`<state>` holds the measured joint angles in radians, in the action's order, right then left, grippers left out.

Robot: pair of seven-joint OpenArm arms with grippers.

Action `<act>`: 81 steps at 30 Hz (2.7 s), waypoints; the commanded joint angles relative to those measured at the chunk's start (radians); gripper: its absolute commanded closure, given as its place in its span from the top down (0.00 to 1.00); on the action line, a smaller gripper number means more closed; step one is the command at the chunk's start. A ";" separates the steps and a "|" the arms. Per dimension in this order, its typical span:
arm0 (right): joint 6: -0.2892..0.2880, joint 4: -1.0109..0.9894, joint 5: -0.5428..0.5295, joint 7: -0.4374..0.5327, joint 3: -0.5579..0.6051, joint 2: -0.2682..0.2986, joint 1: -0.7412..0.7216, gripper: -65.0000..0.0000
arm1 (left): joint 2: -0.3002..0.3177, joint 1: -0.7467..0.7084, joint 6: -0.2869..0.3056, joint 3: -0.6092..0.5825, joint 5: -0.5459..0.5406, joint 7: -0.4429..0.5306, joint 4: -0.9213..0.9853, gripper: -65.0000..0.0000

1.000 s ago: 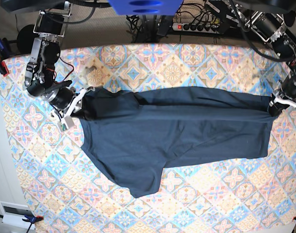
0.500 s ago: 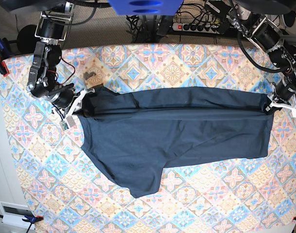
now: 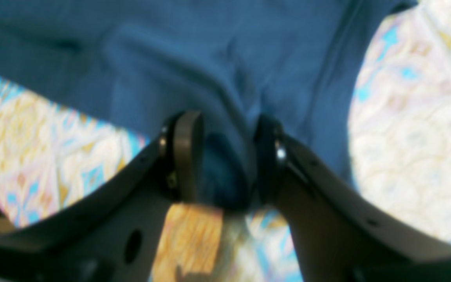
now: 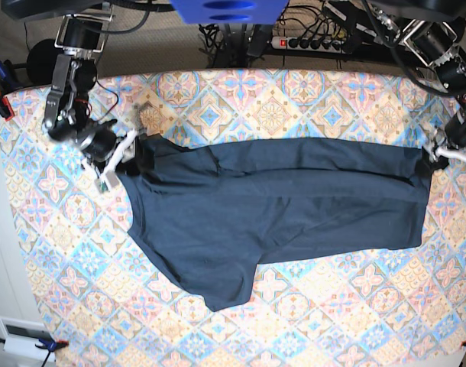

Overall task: Layout the t-shirt on the table in an organized manner, then fold the t-shirt properly
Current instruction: 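Lay the folded edge down and release it with both grippers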

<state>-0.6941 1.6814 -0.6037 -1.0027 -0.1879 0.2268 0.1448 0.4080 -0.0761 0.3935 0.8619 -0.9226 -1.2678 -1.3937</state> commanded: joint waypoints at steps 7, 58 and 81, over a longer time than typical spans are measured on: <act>-0.004 0.107 -0.023 0.026 -0.005 0.013 0.025 0.33 | -0.016 -0.021 0.003 0.004 0.004 0.052 -0.005 0.71; -0.004 -0.226 -0.092 0.026 -0.120 0.013 -0.021 0.34 | -0.103 0.172 0.002 0.000 0.274 0.144 0.244 0.00; -0.004 -0.372 -0.101 0.028 -0.118 0.013 -0.144 0.00 | -0.085 0.174 0.002 0.000 0.274 0.144 0.244 0.00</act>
<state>-0.6945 1.2900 -0.6819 -0.9913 -0.3012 0.2260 0.0147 0.2916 0.0879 0.3939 0.8585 -0.6468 -1.1320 -1.1339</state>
